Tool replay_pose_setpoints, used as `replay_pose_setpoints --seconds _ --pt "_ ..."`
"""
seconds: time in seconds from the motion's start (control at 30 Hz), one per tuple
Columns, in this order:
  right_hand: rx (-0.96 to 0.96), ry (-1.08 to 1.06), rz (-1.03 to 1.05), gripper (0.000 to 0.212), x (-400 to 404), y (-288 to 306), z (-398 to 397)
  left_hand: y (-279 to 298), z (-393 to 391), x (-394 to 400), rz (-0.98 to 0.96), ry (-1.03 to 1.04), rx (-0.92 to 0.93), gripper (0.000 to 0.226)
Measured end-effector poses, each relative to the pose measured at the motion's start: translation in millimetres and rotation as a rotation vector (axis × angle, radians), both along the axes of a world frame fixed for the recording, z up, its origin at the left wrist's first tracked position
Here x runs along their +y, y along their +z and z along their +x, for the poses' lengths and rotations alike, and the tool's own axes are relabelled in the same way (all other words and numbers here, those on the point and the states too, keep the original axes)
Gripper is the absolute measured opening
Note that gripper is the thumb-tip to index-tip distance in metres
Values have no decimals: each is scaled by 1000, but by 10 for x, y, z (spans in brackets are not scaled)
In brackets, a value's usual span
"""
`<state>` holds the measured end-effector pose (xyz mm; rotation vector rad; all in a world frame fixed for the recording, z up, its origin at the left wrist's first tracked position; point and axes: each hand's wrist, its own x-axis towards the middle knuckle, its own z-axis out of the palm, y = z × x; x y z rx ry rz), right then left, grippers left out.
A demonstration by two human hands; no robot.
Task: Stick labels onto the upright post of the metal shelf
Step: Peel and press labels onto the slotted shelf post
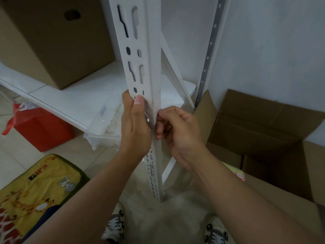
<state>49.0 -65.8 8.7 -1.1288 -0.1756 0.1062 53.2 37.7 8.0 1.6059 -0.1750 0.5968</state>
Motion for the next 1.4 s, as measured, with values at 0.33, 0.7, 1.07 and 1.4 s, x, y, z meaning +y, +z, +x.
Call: replay_pose_setpoints --seconds 0.33,0.7,1.07,1.4 --pt "-17 -45 -73 26 7 22 24 4 11 -30 2 20 -14 18" --pt "-66 7 -5 28 -15 -15 -5 -16 20 -38 -29 -20 -25 22" --pt "35 40 95 26 -40 82 53 6 13 27 9 -35 21 22" --pt "-336 -178 -297 15 -99 139 33 -6 5 15 18 -38 16 17"
